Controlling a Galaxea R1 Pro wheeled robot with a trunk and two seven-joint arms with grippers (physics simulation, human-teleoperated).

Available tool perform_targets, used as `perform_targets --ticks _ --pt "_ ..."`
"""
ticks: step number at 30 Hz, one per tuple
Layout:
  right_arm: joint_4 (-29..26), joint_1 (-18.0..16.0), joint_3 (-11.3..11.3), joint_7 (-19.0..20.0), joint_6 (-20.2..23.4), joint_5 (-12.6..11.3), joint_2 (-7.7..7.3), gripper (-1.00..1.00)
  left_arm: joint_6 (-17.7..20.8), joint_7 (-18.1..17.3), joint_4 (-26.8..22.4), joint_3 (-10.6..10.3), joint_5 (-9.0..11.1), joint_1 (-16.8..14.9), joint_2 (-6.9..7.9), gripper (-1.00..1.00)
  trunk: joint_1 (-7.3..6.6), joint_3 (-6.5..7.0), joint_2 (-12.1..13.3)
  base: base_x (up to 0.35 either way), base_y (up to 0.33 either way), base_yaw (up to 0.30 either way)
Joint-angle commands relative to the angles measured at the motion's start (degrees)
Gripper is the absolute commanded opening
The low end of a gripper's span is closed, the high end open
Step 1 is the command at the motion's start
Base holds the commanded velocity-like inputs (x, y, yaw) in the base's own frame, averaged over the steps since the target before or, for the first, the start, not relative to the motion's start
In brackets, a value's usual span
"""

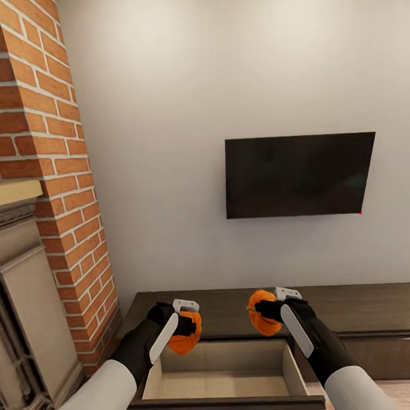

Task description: Place each of the two pumpkins and all three candles from the living room inside a cabinet in the living room (use any cabinet), then make sure every cabinet is closed, and position the cauldron so it is next to a table in the living room.

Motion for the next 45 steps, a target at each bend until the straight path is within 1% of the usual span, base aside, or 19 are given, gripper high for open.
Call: perform_targets --ticks 1,4,7,19,21,23,25,28,45 --pt "0.5 -0.4 0.1 -0.3 0.3 -0.7 -0.01 -1.0 0.1 0.6 0.3 -0.2 0.5 -0.1 -0.04 -1.0 0.23 -0.25 -0.5 0.0 0.0 0.0" --pt "2.3 -1.1 0.1 -0.4 1.0 -0.7 0.53 -1.0 -0.2 0.6 1.7 -0.2 0.5 -0.1 -0.31 -1.0 0.89 -0.79 -1.7 0.0 0.0 0.0" --pt "2.9 -1.4 0.5 -0.4 1.4 -0.6 0.91 -1.0 -0.3 0.6 2.1 -0.2 0.5 -0.1 -0.41 -1.0 1.55 -1.33 -2.9 0.0 0.0 0.0" --pt "3.1 -1.6 1.0 -0.3 1.8 -0.6 1.09 -1.0 -0.4 0.5 2.4 -0.2 0.5 -0.1 -0.46 -1.0 4.18 -3.49 -7.7 0.0 0.0 0.0" --pt "3.1 -1.6 1.4 -0.1 1.8 -0.6 1.1 -1.0 -0.4 0.5 2.4 -0.2 0.5 -0.1 -0.46 -1.0 4.62 -3.85 -8.5 0.0 0.0 0.0" --pt "3.1 -1.5 2.8 0.0 1.7 -0.6 1.05 -1.0 -0.4 0.5 2.4 -0.2 0.6 -0.1 -0.46 -1.0 5.06 -4.2 -9.3 0.0 0.0 0.0" --pt "3.0 -1.5 3.4 0.0 1.6 -0.8 0.96 -1.0 -0.4 0.5 2.4 -0.2 0.6 -0.1 -0.46 -1.0 5.5 -4.56 -10.1 0.0 0.0 0.0" --pt "2.7 -1.5 3.5 -0.1 1.5 -1.1 0.89 -1.0 -0.4 0.5 2.3 -0.2 0.6 -0.1 -0.42 -1.0 6.16 -5.11 -11.3 0.0 0.0 0.0" --pt "2.5 -1.8 3.5 -0.1 1.6 -1.5 1.01 -1.0 -0.4 0.6 2.2 -0.2 0.6 -0.1 -0.38 -1.0 9.89 -9.55 -18.1 0.0 0.0 0.0"
